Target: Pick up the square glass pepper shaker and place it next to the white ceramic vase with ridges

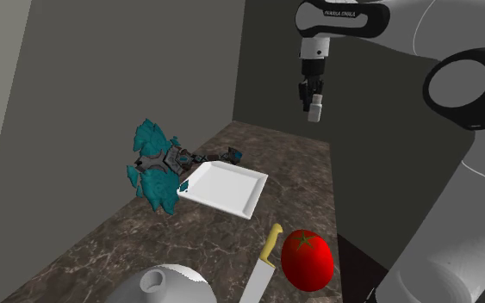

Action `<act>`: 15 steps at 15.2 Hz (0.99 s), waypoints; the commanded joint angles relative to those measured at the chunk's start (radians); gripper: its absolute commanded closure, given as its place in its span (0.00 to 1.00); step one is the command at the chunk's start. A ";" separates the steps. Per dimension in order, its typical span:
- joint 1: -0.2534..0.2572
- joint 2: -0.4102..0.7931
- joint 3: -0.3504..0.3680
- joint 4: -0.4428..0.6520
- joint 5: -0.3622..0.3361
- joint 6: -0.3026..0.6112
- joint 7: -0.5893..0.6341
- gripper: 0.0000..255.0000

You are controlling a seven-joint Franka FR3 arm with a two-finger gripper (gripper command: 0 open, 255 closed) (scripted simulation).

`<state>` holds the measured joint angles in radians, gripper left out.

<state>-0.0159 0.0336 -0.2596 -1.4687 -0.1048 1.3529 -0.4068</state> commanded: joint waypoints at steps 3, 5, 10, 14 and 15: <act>-0.004 0.030 -0.003 0.094 0.005 -0.065 -0.013 1.00; 0.010 0.009 0.008 0.078 0.003 -0.071 0.012 1.00; 0.074 -0.098 0.072 -0.045 0.001 -0.065 0.142 1.00; 0.119 -0.161 0.127 -0.115 0.014 -0.067 0.245 1.00; 0.129 -0.174 0.141 -0.129 0.018 -0.068 0.271 1.00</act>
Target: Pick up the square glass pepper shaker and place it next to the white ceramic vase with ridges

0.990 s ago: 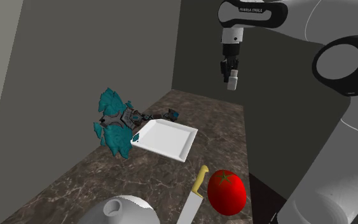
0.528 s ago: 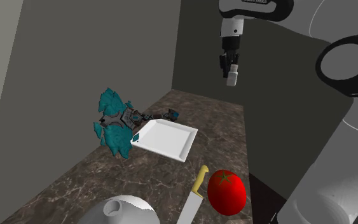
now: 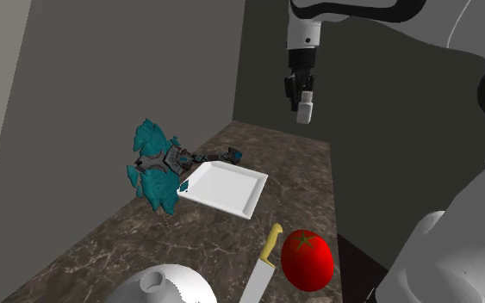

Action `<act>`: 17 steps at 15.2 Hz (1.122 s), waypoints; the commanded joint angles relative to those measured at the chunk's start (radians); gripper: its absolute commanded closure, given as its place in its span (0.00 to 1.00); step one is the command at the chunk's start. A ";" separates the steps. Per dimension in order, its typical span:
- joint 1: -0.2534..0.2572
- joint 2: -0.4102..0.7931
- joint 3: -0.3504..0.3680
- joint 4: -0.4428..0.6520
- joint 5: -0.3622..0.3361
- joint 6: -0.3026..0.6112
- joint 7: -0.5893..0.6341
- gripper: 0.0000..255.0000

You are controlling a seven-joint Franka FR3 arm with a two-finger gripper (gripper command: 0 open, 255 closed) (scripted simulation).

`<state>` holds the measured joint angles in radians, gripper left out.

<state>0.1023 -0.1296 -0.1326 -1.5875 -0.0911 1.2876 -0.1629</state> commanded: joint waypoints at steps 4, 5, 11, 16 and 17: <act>0.051 -0.051 0.072 -0.053 0.028 -0.006 0.130 1.00; 0.062 -0.058 0.087 -0.061 0.035 -0.007 0.156 1.00; 0.121 -0.080 0.176 -0.083 0.081 -0.012 0.310 1.00; 0.170 -0.069 0.252 -0.069 0.120 -0.014 0.440 1.00; 0.180 -0.064 0.267 -0.063 0.127 -0.015 0.466 1.00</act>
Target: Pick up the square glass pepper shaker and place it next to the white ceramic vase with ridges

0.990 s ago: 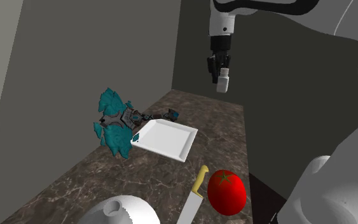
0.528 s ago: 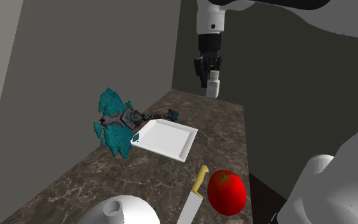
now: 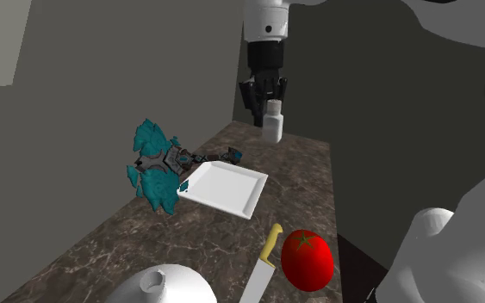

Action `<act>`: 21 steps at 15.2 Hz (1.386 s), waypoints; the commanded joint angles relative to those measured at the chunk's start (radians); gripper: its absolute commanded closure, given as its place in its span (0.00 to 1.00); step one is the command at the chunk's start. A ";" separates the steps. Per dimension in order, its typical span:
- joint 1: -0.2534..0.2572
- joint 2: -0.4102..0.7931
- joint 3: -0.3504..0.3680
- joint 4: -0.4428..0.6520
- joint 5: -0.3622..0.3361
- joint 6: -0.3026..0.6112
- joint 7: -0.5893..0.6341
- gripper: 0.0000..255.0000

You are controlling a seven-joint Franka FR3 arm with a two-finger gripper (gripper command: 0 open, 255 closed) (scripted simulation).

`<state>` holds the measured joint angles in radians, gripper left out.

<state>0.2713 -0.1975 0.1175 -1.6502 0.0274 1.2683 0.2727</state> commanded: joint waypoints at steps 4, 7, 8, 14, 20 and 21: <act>0.051 0.037 0.078 0.036 0.033 0.004 0.136 1.00; 0.082 0.074 0.124 0.077 0.047 0.004 0.217 1.00; 0.093 0.089 0.139 0.093 0.050 0.004 0.244 1.00; 0.166 0.204 0.227 0.222 0.049 -0.003 0.410 1.00; 0.172 0.189 0.233 0.134 0.055 0.071 0.416 1.00; 0.171 0.184 0.232 0.114 0.056 0.086 0.414 1.00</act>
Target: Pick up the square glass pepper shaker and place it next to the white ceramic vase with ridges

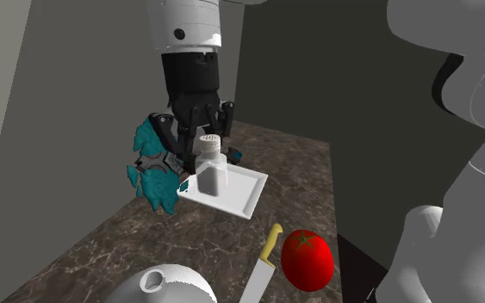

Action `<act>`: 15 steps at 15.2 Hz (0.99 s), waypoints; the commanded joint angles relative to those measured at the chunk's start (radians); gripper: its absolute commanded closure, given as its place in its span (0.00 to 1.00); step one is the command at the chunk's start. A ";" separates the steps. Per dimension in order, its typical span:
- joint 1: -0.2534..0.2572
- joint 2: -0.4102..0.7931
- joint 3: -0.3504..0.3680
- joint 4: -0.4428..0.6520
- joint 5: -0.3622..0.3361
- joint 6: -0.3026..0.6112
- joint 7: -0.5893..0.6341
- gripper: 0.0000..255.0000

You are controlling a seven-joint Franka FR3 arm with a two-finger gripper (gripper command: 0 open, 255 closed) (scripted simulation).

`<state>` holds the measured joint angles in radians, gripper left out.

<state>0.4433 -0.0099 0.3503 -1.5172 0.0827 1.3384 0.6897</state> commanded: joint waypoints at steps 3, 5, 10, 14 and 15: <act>-0.002 -0.017 -0.002 -0.076 0.004 0.059 -0.009 1.00; -0.003 -0.025 -0.003 -0.112 0.006 0.088 -0.013 1.00; -0.003 -0.039 -0.004 -0.195 0.010 0.158 -0.021 1.00; -0.003 -0.045 -0.004 -0.256 0.012 0.212 -0.027 1.00; -0.003 -0.046 -0.004 -0.270 0.012 0.226 -0.028 1.00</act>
<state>0.4405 -0.0539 0.3469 -1.7721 0.0941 1.5506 0.6635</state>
